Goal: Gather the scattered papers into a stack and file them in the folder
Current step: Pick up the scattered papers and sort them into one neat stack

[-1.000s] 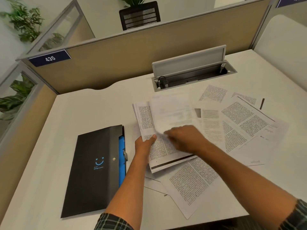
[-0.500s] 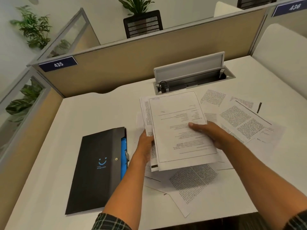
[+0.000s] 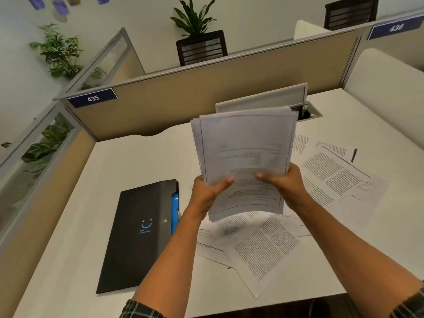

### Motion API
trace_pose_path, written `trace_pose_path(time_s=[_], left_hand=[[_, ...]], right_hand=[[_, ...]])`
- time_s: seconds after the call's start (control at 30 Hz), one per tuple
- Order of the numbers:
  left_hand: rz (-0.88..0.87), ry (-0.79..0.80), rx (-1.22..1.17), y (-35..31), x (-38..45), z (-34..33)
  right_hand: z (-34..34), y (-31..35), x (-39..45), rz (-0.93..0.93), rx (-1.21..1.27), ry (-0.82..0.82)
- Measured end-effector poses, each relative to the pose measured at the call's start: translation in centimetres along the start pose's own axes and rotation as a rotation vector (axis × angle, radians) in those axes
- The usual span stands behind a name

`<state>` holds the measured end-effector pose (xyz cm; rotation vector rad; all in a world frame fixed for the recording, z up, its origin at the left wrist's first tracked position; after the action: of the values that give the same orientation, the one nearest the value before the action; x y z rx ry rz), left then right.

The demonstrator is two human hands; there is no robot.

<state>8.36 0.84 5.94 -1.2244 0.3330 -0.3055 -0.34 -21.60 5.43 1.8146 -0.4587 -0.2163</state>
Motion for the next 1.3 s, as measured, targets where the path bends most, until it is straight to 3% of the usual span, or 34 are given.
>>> trace_pose_path(time_s=[0.43,0.5,0.57,0.63,0.73,0.83,1.03,1.2,1.3], left_hand=[[0.139,-0.031,-0.038,4.3,-1.0,-1.4],[0.155,-0.055,-0.042,4.0,-0.5,-1.4],[0.176,-0.07,-0.039,4.1,-0.1,-1.3],[0.216,-0.105,-0.054,4.5,0.2,-1.0],[0.276,-0.153,-0.101,5.8,0.5,-0.4],[0.355,-0.168,-0.132,7.2,0.7,0.1],[0.429,-0.161,-0.152,8.9,0.8,0.5],[0.475,-0.159,-0.142,8.9,0.4,0.0],[0.501,-0.146,-0.136,9.5,0.1,-0.5]], right_hand=[[2.3,-4.7,-2.7,-0.188,-0.096,0.009],[4.6,-5.5,-2.2,-0.189,-0.36,-0.217],[7.1,-6.3,-2.3,-0.293,-0.8,-0.428],[8.3,-7.0,-2.9,-0.479,-1.114,-0.421],[8.7,-7.1,-3.1,-0.531,-1.302,-0.384],[8.2,-6.7,-2.2,-0.562,-1.326,-0.373],[8.2,-7.0,-1.2,-0.647,-1.05,-0.44],[7.6,-6.6,-1.1,-0.629,-1.229,-0.484],[7.5,-6.6,-0.9,-0.626,-1.207,-0.492]])
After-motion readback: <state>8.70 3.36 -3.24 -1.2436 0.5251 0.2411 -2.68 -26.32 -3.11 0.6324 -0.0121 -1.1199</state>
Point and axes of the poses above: each hand's wrist, its own x-axis towards the middle knuckle, its own z-axis out of the back of the hand, y = z × x, the point moved 4 cm from there along x, towards the middle knuckle, and after that the axes turned 12 degrees about x, right-handed, at the moved point
